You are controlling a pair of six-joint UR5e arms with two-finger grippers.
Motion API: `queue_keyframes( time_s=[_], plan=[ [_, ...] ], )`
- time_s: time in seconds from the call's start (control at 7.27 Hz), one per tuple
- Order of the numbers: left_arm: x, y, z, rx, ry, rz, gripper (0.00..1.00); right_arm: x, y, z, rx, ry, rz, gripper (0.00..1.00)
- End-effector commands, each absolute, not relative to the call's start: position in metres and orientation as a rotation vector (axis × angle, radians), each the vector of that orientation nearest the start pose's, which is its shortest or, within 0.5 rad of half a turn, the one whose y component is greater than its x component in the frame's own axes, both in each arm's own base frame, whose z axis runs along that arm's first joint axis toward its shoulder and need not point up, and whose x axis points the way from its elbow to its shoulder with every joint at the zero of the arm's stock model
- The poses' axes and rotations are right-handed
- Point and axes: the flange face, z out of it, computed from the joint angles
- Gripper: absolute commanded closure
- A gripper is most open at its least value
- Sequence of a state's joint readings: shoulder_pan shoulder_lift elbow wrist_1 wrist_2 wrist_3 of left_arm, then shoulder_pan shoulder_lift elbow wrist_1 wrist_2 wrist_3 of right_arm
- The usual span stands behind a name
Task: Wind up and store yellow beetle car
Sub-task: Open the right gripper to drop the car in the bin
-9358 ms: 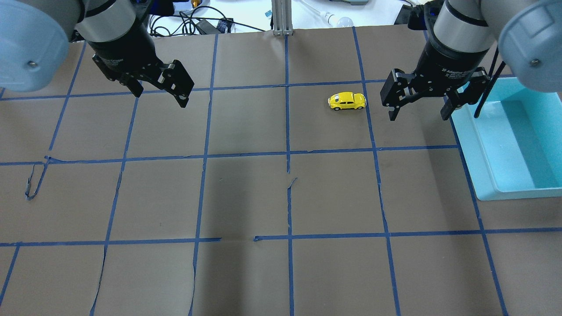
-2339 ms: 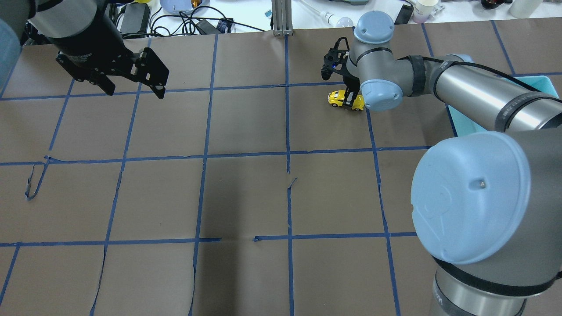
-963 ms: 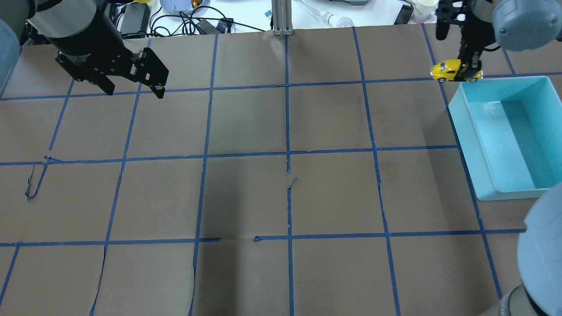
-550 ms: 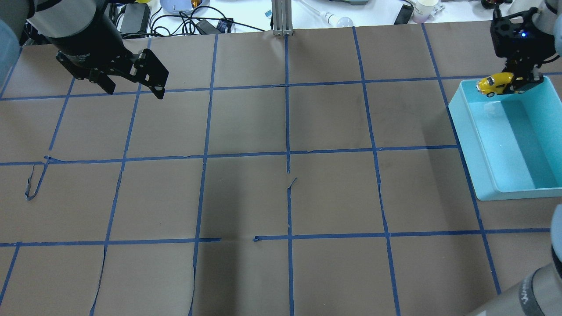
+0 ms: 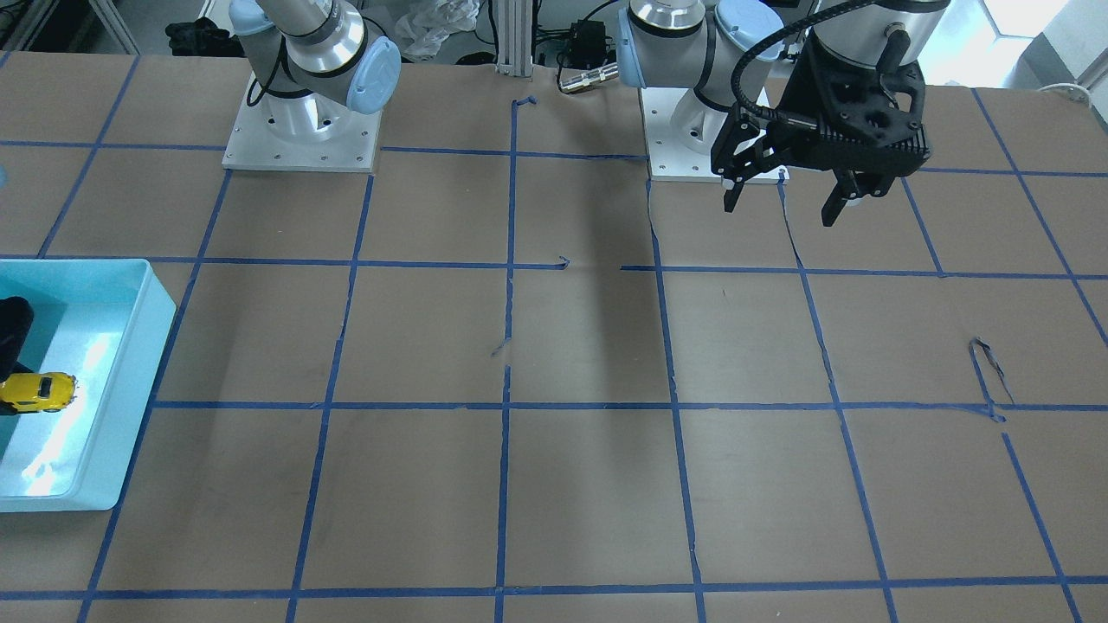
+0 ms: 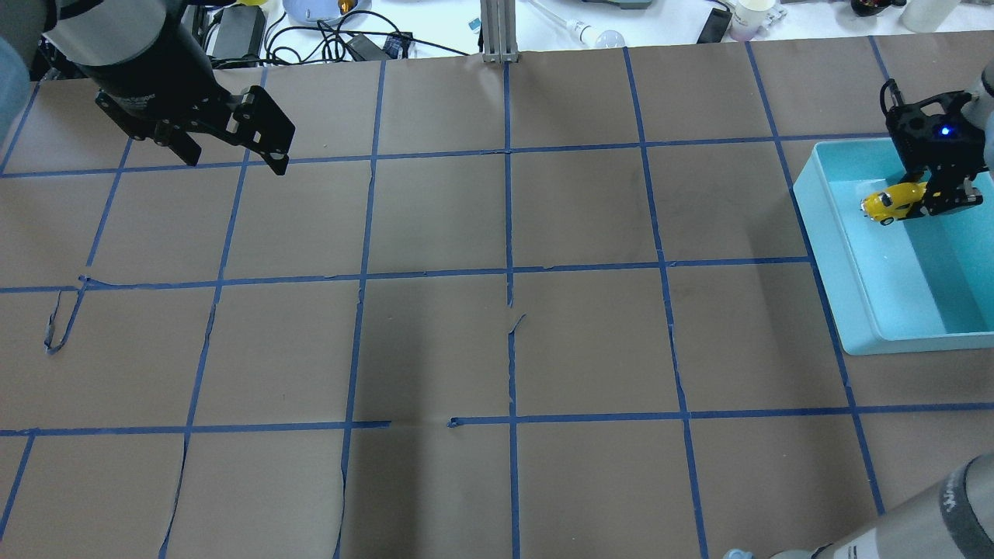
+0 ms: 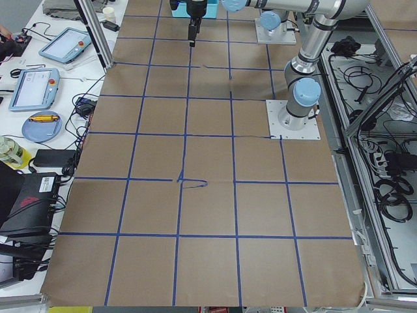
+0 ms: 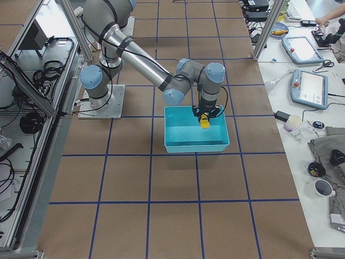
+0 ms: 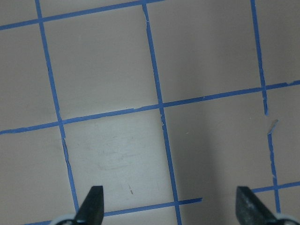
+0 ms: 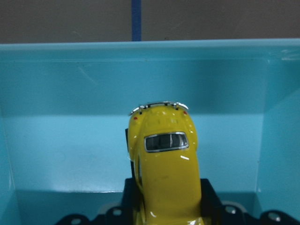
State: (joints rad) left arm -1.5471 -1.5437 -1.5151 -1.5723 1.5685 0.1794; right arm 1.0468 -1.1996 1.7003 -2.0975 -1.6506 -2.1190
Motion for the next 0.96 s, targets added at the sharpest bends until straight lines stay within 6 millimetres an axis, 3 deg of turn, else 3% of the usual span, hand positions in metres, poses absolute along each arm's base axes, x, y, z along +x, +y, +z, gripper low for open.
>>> queue_keyframes(
  time_s=[0.0,0.14,0.55,0.83],
  plan=[
    [-0.122,-0.49,0.528,0.243,3.125,-0.125,0.0,-0.202,-0.562,0.238,-2.215,2.209,0.127,1.0],
    [-0.122,-0.491,0.527,0.241,3.128,-0.123,0.0,-0.21,-0.558,0.224,-2.188,2.211,0.132,1.0],
    [-0.115,-0.493,0.532,0.222,3.13,-0.138,0.0,-0.211,-0.554,0.221,-2.167,2.219,0.135,0.12],
    [-0.111,-0.494,0.533,0.207,3.13,-0.143,0.0,-0.213,-0.557,0.248,-2.129,2.325,0.124,0.09]
  ],
)
